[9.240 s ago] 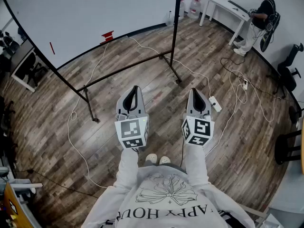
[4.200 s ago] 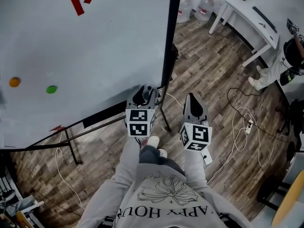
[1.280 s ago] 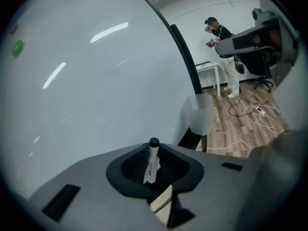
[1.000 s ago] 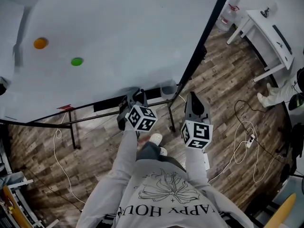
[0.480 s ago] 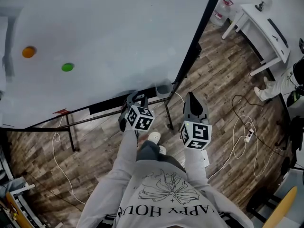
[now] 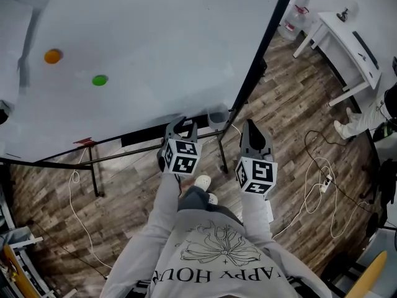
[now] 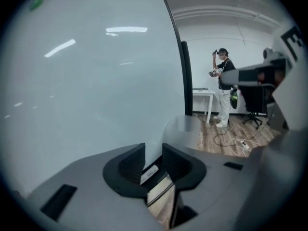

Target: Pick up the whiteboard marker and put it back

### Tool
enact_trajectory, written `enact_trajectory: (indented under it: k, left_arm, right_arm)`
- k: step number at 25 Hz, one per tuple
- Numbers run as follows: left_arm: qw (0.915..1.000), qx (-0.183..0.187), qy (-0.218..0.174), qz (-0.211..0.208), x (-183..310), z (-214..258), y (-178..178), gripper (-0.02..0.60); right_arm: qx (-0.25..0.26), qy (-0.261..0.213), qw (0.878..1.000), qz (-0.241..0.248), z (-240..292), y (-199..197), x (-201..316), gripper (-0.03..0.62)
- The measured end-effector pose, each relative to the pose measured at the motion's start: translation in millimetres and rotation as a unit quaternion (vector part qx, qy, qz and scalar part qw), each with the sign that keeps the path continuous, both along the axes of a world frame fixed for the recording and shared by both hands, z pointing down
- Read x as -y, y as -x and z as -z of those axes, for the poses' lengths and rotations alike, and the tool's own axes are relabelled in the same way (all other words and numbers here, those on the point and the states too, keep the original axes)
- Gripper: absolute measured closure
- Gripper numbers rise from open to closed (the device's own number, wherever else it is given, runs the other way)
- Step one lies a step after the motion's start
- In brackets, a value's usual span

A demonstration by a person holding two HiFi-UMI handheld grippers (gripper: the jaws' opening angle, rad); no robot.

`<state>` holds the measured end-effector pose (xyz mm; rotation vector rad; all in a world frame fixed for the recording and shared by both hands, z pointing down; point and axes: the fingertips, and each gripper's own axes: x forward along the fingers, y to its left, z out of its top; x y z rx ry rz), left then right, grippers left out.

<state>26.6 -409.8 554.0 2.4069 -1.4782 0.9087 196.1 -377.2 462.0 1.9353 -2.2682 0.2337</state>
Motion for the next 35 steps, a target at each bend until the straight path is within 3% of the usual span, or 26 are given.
enact_trajectory:
  k: [5, 8, 15, 23, 35]
  left_arm:
    - [0.9966, -0.071, -0.041, 0.013, -7, 52, 4, 0.543]
    - [0.9916, -0.11, -0.065, 0.02, -13, 82, 7, 0.555]
    - [0.9773, -0.16, -0.128, 0.055, -24, 132, 26, 0.565]
    - [0.9626, -0.183, -0.176, 0.095, -44, 162, 53, 0.568]
    - [0.9581, -0.185, -0.191, 0.106, -63, 173, 70, 0.568]
  right_arm:
    - [0.006, -0.02, 1.0, 0.015, 16, 13, 0, 0.589]
    - [0.008, -0.03, 0.999, 0.024, 25, 22, -1, 0.589]
    - [0.012, -0.049, 0.998, 0.039, 42, 41, -8, 0.589]
    - [0.017, -0.067, 0.996, 0.053, 57, 59, -18, 0.589]
    - [0.013, -0.079, 0.995, 0.059, 68, 75, -28, 0.589]
